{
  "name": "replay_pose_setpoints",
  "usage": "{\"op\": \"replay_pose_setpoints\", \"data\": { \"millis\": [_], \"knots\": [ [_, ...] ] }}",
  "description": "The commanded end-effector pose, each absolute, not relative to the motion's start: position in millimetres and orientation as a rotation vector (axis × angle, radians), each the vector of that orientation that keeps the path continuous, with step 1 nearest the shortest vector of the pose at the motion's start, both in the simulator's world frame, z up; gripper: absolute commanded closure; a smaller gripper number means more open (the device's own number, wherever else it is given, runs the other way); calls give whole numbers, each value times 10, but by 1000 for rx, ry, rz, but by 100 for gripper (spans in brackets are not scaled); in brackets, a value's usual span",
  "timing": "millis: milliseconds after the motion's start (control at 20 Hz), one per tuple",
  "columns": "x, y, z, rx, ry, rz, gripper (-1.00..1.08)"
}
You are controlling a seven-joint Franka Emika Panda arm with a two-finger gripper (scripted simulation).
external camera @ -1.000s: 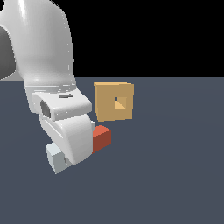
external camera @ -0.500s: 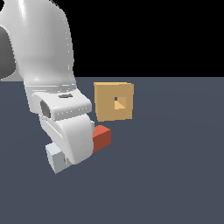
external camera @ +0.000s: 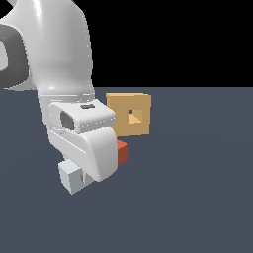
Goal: Insert the peg into the horizontal hole in a box.
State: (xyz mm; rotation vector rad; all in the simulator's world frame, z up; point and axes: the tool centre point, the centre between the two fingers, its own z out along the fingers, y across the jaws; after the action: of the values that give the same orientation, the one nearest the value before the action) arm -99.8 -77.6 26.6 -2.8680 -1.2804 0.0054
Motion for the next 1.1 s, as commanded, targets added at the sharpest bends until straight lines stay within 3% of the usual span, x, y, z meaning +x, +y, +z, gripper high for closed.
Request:
{"op": "replay_pose_setpoints", "data": {
  "millis": [0, 500, 1050],
  "knots": [
    [-888, -764, 306, -2842, -1343, 1, 108],
    [-258, -553, 475, -2616, -1745, 2, 108],
    [418, 6, 686, -2234, -2211, 1, 108]
  ]
}}
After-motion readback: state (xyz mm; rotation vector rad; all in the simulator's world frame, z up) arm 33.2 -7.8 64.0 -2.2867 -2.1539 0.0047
